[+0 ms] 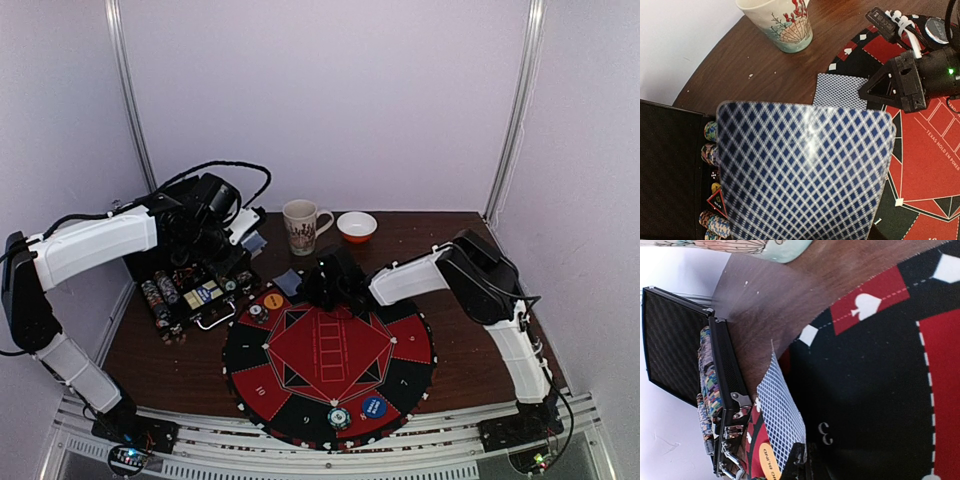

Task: Distribute texas hold em gaming equipment
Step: Distribute the poker card in the big blind area.

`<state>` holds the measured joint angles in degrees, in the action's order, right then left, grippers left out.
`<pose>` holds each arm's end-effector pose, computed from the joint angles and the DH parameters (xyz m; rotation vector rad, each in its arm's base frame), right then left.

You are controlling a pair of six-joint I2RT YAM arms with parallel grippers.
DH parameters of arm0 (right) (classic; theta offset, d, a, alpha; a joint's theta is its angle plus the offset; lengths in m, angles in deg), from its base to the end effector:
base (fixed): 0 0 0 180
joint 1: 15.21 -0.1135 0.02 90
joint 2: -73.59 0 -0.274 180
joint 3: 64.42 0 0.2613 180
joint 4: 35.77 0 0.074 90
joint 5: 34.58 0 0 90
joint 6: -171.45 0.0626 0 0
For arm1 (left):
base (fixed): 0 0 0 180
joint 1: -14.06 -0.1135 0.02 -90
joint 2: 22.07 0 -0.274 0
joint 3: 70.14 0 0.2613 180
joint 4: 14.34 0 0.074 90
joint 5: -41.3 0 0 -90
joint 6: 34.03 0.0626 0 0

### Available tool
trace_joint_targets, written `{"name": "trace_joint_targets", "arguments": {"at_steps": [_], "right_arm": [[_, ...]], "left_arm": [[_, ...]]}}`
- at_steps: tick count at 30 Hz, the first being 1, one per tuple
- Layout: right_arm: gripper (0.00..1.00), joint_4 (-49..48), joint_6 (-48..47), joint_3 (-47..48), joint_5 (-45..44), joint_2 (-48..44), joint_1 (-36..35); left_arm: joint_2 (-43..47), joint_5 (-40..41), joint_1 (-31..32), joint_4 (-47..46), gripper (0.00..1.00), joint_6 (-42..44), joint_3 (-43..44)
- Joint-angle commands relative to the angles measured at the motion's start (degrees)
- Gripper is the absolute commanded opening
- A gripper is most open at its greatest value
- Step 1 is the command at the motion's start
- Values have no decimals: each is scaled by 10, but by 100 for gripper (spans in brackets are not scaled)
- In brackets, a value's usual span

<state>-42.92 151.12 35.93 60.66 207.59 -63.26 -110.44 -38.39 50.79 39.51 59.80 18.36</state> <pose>0.3633 0.4128 0.1050 0.3716 2.2977 1.2873 0.2902 -0.2026 0.2787 0.7926 2.3571 -0.0155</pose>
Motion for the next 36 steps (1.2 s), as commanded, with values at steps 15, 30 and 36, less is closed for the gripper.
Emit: {"name": "trace_joint_targets", "arguments": {"at_steps": [15, 30, 36], "right_arm": [[92, 82, -222, -59, -15, -201, -1], [99, 129, -420, -78, 391, -323, 71], [98, 93, -401, -66, 435, -295, 66]], "left_arm": [[30, -59, -3, -19, 51, 74, 1], [36, -121, 88, 14, 51, 175, 5], [8, -121, 96, 33, 51, 166, 35]]}}
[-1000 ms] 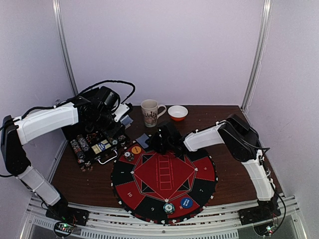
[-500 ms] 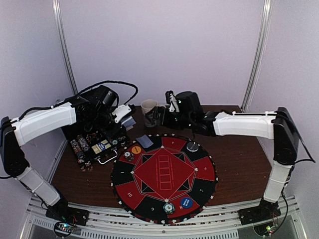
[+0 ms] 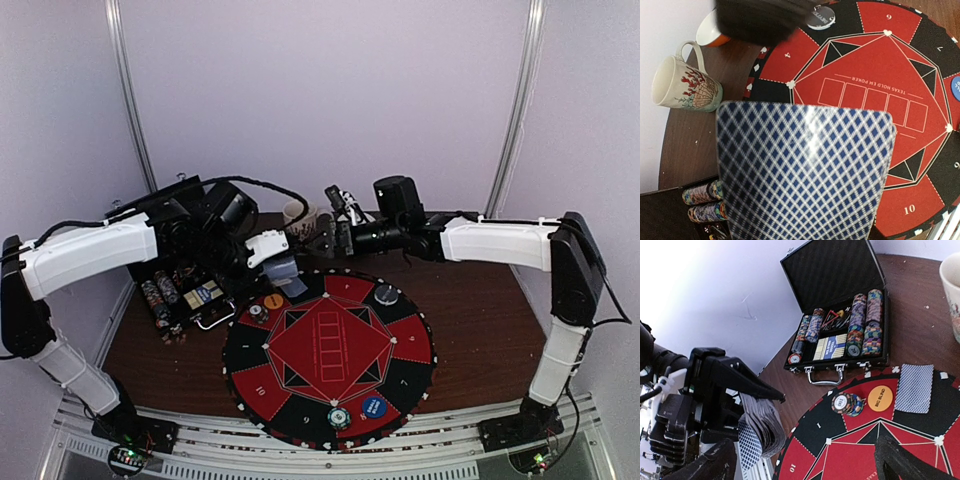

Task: Distribute texas hold em gaming equipment
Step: Distribute the poker card in the big blind area, then pick up the poker card from the face-down deck piles.

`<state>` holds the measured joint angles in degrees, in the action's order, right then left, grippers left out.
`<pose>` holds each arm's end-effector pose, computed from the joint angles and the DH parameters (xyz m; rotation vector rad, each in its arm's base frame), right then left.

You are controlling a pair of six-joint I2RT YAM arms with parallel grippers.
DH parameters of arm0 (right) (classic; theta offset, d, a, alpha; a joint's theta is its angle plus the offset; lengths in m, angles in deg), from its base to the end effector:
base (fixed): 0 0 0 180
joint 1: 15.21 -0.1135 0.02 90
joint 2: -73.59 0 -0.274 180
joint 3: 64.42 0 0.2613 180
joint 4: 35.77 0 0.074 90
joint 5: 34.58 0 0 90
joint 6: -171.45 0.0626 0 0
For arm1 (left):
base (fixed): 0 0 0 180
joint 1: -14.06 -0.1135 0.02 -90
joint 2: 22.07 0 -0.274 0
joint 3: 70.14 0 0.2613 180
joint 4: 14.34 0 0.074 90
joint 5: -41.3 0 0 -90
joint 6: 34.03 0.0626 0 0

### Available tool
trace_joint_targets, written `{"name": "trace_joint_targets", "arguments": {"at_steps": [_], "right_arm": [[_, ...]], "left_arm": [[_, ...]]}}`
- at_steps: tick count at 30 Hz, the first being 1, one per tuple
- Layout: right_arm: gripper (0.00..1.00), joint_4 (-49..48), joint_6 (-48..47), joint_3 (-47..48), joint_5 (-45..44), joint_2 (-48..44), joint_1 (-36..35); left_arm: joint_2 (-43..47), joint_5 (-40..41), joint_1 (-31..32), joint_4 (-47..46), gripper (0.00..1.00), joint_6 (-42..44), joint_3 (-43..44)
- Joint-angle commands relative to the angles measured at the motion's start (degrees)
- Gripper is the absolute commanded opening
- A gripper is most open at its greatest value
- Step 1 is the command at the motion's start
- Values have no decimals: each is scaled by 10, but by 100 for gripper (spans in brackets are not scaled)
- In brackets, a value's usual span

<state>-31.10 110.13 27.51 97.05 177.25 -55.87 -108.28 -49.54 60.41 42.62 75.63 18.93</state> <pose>0.3191 0.3289 0.2925 -0.7698 1.9183 1.4677 0.2361 -0.2488 0.2893 1.3817 2.1163 -0.2070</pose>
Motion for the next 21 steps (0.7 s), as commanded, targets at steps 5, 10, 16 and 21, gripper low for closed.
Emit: {"name": "trace_joint_targets", "arguments": {"at_steps": [5, 10, 16, 21], "right_arm": [[97, -28, 8, 17, 67, 22, -16], [95, -37, 14, 34, 46, 50, -24], [89, -24, 12, 60, 44, 74, -28], [69, 20, -17, 59, 26, 60, -25]], "left_arm": [[-24, -5, 4, 2, 51, 6, 38], [-25, -7, 5, 1, 51, 6, 50], [-27, -14, 5, -3, 50, 6, 52], [-27, -8, 5, -4, 50, 8, 48]]}}
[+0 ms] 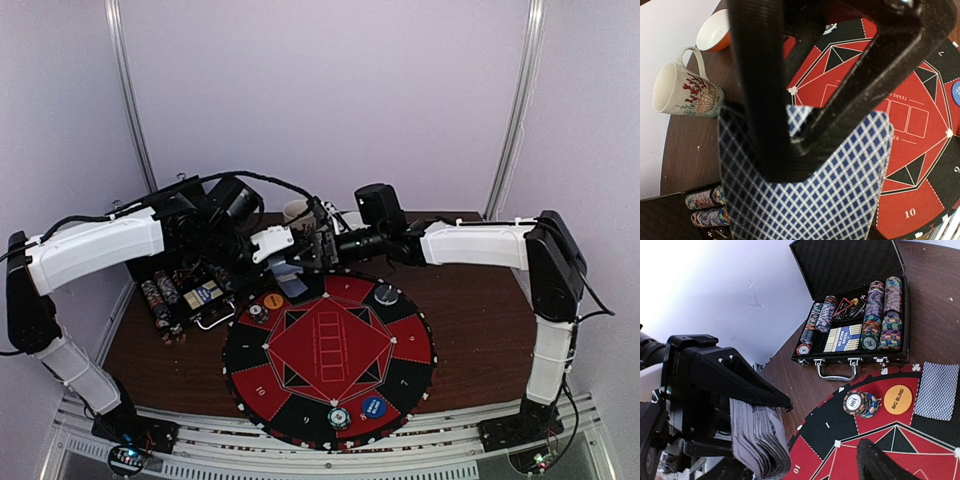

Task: Distribute texas hold em gaming equipment
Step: Pick up the poker card from the face-down deck piles.

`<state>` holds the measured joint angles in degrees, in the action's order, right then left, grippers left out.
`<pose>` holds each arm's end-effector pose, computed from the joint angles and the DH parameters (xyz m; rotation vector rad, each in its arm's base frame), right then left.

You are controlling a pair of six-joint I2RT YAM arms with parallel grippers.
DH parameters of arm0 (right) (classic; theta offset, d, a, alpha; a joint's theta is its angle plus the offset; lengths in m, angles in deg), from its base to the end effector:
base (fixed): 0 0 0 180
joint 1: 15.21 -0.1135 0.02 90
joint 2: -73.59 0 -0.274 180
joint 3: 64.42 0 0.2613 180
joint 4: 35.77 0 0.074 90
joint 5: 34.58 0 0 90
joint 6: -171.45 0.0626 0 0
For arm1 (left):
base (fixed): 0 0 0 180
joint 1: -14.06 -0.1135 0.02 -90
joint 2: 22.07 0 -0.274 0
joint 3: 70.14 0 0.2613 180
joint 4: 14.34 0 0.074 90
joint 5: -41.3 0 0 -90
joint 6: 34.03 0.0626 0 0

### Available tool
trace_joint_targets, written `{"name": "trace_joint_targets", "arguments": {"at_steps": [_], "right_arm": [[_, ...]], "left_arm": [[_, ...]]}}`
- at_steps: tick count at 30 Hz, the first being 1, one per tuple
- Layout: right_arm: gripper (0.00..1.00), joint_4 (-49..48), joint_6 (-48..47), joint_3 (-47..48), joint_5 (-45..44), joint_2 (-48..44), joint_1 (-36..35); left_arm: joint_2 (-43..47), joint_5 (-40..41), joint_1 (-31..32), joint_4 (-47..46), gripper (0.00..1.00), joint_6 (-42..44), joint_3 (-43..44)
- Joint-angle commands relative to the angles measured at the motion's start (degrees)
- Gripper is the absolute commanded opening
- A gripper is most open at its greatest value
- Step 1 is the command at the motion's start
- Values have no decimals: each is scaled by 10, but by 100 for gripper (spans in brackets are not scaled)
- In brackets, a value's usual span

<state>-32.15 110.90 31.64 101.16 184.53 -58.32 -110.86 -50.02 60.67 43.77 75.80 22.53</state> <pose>0.3213 0.3622 0.2650 -0.8571 1.9507 1.5617 0.2427 -0.2588 0.2943 1.3944 2.1121 -0.2175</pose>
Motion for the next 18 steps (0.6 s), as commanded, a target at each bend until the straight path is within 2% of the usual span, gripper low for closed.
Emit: {"name": "trace_joint_targets", "arguments": {"at_steps": [1, 9, 18], "right_arm": [[64, 38, -31, 16, -19, -16, 1], [34, 57, -23, 24, 10, -22, 1], [18, 134, -68, 47, -16, -34, 2]], "left_arm": [[-2, -1, 2, -16, 50, 7, 10], [-8, 11, 2, -16, 50, 8, 3], [-8, 21, 2, -15, 50, 6, -6]]}}
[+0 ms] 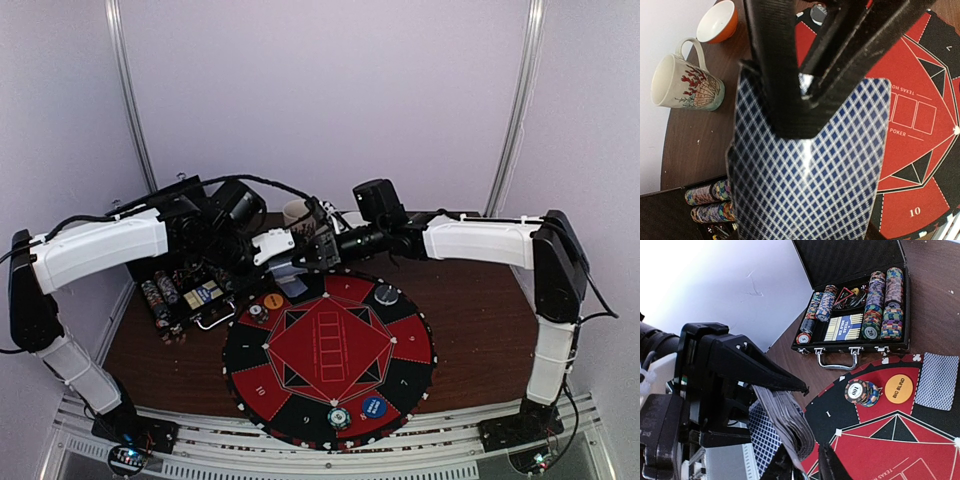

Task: Distribute texas hold em gaming equipment
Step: Pick up the poker card from the face-down deck piles.

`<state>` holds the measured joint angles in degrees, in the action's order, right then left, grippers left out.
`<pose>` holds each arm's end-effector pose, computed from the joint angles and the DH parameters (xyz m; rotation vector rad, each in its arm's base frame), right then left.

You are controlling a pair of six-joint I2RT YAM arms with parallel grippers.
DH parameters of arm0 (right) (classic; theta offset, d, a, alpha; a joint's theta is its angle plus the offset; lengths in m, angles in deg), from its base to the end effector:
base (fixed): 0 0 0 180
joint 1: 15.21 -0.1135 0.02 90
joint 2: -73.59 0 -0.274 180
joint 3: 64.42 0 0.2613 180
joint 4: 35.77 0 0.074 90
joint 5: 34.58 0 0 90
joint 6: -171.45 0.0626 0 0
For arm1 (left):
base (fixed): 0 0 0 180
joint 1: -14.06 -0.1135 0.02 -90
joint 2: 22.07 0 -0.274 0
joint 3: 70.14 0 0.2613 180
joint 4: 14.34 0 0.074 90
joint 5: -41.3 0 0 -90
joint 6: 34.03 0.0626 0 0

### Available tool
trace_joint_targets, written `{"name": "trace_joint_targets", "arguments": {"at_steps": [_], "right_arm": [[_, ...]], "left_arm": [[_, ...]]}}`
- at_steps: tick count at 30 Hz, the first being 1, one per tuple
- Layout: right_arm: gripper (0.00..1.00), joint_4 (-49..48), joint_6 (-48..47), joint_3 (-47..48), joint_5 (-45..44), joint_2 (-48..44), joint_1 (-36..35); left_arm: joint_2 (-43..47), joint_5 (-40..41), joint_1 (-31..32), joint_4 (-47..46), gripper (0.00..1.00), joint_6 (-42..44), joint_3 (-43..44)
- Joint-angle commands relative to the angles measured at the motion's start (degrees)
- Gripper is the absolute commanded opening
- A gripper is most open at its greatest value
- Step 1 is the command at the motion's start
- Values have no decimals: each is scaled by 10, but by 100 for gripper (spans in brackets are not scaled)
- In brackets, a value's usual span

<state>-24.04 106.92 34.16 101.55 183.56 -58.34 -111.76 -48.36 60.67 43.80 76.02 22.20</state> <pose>0.3178 0.3595 0.2733 -0.9090 1.9912 1.5254 0.2455 -0.2591 0.2870 1.3984 2.1307 -0.1745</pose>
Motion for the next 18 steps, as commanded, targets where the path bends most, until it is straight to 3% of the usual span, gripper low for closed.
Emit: {"name": "trace_joint_targets", "arguments": {"at_steps": [1, 9, 18], "right_arm": [[16, 58, -30, 23, -21, -26, 2], [0, 114, -60, 44, -41, -36, 3], [0, 185, -71, 55, -87, -79, 13]], "left_arm": [[1, 5, 2, -15, 50, 4, -2], [1, 10, 2, -17, 50, 2, -9], [-6, 31, -13, -30, 50, -28, -15]]}}
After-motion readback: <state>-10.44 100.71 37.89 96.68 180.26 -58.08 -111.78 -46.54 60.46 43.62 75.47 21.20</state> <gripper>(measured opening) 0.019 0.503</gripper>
